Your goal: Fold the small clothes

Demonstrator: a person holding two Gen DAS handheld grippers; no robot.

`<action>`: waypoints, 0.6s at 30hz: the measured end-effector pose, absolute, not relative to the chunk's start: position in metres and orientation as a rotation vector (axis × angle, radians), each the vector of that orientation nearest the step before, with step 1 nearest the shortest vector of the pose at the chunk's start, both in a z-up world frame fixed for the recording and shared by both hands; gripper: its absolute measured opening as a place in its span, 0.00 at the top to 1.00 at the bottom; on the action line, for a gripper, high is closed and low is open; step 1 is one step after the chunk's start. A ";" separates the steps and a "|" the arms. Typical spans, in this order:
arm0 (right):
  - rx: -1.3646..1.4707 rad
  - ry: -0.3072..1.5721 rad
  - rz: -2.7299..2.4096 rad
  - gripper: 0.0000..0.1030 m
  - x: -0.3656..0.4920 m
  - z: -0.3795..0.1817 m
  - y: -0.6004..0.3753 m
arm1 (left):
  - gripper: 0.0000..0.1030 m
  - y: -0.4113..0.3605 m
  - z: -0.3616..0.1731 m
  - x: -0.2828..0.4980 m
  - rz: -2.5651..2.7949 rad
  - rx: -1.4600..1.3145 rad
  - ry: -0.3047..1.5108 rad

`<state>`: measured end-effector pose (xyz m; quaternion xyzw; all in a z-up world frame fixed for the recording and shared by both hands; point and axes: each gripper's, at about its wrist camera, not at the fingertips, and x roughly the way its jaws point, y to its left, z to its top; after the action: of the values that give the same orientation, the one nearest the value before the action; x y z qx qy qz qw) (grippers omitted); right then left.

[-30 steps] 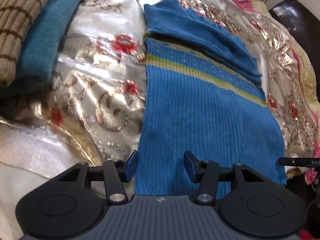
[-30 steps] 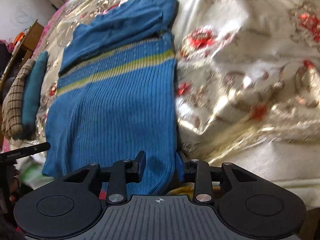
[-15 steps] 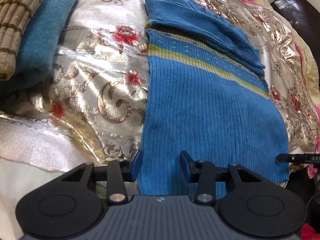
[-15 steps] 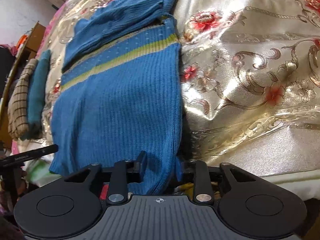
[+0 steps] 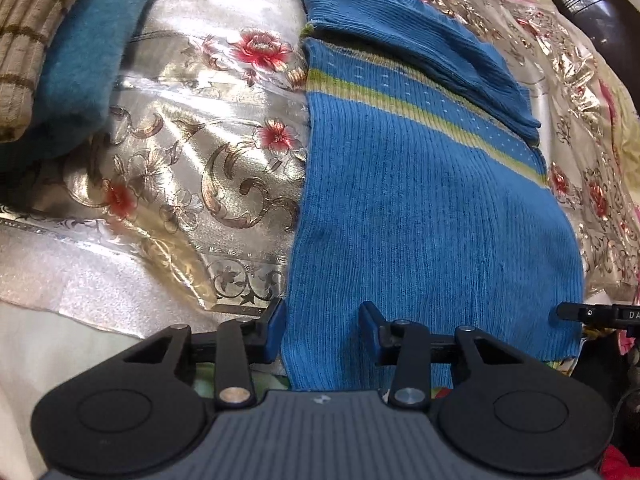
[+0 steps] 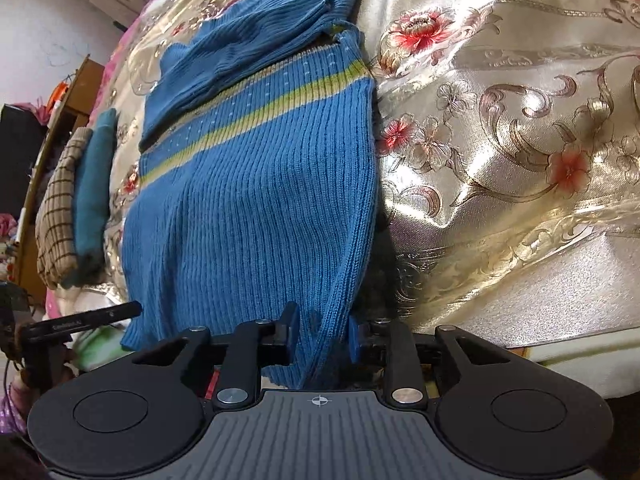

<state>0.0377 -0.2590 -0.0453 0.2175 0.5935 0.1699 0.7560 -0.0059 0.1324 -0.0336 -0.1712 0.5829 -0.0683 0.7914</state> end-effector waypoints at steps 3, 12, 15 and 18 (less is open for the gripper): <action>0.489 1.292 0.373 0.75 0.037 -0.046 -0.262 | 0.70 0.134 -0.034 -0.005 -0.128 -0.367 1.256; 0.572 1.261 0.426 0.83 0.036 -0.046 -0.265 | 0.89 0.150 -0.036 -0.009 -0.159 -0.487 1.233; 0.628 1.229 0.454 0.87 0.037 -0.041 -0.266 | 0.90 0.152 -0.033 -0.009 -0.223 -0.582 1.206; 0.718 1.166 0.477 0.90 0.042 -0.031 -0.271 | 0.90 0.159 -0.027 -0.001 -0.274 -0.694 1.150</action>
<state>0.0420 -0.2707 -0.0313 0.3284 0.5333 0.2181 0.7485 -0.0011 0.1592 -0.0274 -0.3202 0.5312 -0.1267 0.7741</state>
